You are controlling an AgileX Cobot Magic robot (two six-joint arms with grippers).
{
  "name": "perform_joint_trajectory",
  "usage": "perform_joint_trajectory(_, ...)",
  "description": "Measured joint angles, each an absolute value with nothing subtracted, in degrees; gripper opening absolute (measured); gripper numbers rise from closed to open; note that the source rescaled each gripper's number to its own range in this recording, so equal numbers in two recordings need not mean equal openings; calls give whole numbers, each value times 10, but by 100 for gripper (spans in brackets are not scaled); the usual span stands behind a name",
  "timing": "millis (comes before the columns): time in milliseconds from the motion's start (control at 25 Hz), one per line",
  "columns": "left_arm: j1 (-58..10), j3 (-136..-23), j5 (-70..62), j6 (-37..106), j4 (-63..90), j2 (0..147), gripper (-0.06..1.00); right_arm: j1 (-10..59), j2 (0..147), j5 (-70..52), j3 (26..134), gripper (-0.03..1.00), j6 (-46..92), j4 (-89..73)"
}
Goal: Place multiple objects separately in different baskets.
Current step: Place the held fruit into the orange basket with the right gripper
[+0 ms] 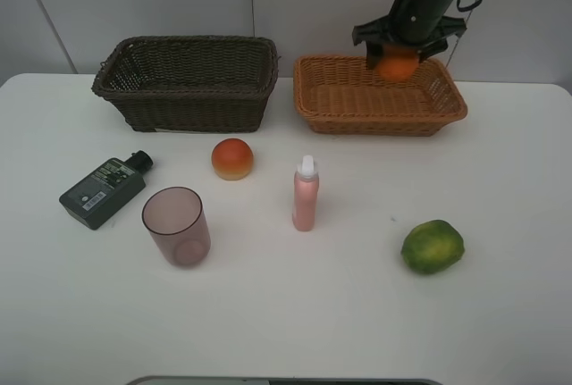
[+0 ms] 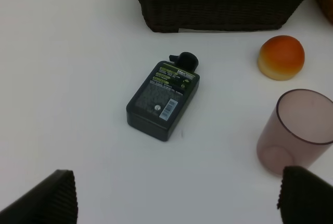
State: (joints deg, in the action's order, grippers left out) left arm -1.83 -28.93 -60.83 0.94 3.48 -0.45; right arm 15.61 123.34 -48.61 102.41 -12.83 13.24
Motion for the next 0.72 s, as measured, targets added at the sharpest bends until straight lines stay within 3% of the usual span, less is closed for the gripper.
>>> perform_joint_trajectory(720,-18,-289,-608,9,35,-4,99,156,1307,-409,1024,67,-128,120)
